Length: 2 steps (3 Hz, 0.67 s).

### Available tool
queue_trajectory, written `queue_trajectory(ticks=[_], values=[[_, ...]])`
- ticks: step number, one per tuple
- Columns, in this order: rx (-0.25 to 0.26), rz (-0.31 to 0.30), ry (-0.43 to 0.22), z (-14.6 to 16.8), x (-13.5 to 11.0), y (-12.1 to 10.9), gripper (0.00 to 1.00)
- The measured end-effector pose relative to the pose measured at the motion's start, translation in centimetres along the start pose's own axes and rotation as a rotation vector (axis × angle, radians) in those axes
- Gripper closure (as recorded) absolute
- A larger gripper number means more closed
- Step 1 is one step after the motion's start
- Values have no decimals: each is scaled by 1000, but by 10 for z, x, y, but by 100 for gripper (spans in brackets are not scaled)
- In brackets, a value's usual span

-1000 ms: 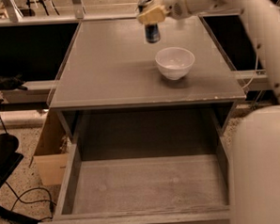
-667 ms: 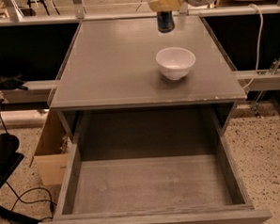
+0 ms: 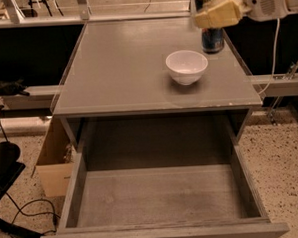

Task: Place redbull can into top drawer

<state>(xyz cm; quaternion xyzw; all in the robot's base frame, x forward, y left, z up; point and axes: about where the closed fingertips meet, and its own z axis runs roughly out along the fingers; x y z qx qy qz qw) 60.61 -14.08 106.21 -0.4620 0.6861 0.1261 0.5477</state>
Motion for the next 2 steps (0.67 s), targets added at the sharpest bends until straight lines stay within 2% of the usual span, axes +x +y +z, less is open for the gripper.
queue_trajectory(ticks=[1, 2], values=[[-11, 27, 10, -36, 25, 20, 100], [-89, 78, -32, -63, 79, 51, 100]])
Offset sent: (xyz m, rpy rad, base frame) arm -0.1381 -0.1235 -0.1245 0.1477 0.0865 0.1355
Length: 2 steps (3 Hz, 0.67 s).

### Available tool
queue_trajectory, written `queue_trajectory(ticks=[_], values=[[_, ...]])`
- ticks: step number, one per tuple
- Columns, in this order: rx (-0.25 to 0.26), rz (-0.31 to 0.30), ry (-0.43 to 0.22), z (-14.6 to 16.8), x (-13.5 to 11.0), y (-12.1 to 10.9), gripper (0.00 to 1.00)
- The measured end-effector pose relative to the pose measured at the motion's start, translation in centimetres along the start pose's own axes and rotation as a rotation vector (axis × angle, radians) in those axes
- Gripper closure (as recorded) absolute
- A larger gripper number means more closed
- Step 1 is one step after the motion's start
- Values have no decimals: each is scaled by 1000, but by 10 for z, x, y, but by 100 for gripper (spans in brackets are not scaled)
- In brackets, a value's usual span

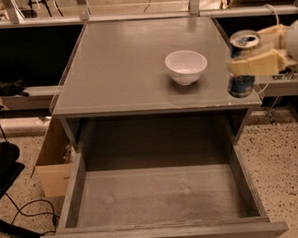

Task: Place redbull can into top drawer

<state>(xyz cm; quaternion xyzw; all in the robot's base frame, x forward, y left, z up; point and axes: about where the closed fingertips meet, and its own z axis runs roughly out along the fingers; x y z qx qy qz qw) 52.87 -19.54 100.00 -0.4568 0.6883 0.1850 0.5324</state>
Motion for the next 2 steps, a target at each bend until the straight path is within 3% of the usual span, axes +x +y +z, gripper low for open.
queue_trajectory(ticks=[1, 2], values=[[-27, 37, -93, -21, 61, 14, 100], [-23, 29, -104, -25, 72, 13, 100]])
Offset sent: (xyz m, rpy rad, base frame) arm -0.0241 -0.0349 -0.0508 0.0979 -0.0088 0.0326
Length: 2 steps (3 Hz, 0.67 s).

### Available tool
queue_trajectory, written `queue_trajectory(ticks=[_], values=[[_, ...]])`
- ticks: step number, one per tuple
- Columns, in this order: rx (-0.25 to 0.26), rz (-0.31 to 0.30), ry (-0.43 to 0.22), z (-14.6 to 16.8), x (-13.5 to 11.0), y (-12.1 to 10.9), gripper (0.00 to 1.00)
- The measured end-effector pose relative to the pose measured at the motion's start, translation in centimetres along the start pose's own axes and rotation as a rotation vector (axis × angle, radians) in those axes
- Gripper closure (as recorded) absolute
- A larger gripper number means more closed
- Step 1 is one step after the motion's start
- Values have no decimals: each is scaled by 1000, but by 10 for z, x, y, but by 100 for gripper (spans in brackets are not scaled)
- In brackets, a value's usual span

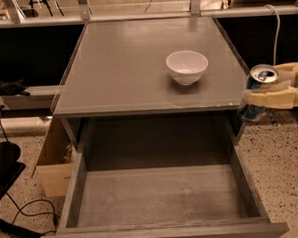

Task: Place redbull can into top drawer

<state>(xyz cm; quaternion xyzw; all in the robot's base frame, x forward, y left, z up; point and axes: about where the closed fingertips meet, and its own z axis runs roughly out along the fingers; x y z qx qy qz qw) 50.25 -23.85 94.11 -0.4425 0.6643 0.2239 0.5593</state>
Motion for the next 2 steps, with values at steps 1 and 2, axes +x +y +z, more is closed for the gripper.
queue_trajectory(ticks=[1, 2], values=[[-33, 6, 19, 21, 1, -4, 100], [-113, 69, 42, 58, 35, 27, 100]])
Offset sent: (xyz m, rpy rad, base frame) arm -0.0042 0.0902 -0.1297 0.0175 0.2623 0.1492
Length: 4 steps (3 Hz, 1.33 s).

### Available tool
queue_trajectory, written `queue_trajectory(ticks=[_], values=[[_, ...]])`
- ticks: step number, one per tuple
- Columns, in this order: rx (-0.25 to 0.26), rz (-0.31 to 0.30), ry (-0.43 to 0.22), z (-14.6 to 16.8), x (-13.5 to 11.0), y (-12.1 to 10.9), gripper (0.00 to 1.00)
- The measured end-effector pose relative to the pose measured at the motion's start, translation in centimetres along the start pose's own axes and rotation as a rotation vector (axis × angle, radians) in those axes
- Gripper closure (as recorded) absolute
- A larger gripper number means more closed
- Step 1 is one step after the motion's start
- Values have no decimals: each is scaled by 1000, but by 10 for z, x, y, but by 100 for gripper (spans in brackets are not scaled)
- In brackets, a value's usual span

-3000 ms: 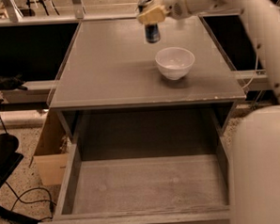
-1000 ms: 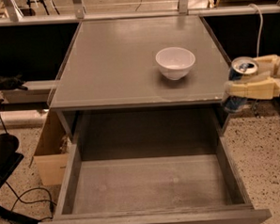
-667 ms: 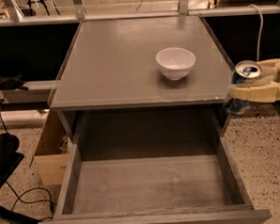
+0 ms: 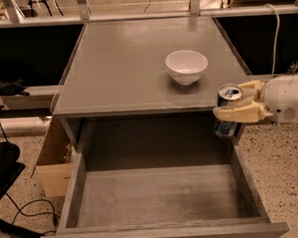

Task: Place redbull can into top drawer

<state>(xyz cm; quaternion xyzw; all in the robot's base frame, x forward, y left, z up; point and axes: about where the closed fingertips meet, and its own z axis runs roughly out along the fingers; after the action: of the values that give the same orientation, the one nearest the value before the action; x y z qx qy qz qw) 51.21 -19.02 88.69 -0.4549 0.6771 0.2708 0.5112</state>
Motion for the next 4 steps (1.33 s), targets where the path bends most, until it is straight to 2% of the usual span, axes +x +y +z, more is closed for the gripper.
queue_trajectory(ticks=[1, 2, 3, 4], values=[[-126, 111, 13, 47, 71, 58, 100], [-219, 105, -12, 62, 108, 88, 100], [-236, 54, -54, 68, 137, 95, 100], [-215, -4, -107, 72, 160, 93, 100]])
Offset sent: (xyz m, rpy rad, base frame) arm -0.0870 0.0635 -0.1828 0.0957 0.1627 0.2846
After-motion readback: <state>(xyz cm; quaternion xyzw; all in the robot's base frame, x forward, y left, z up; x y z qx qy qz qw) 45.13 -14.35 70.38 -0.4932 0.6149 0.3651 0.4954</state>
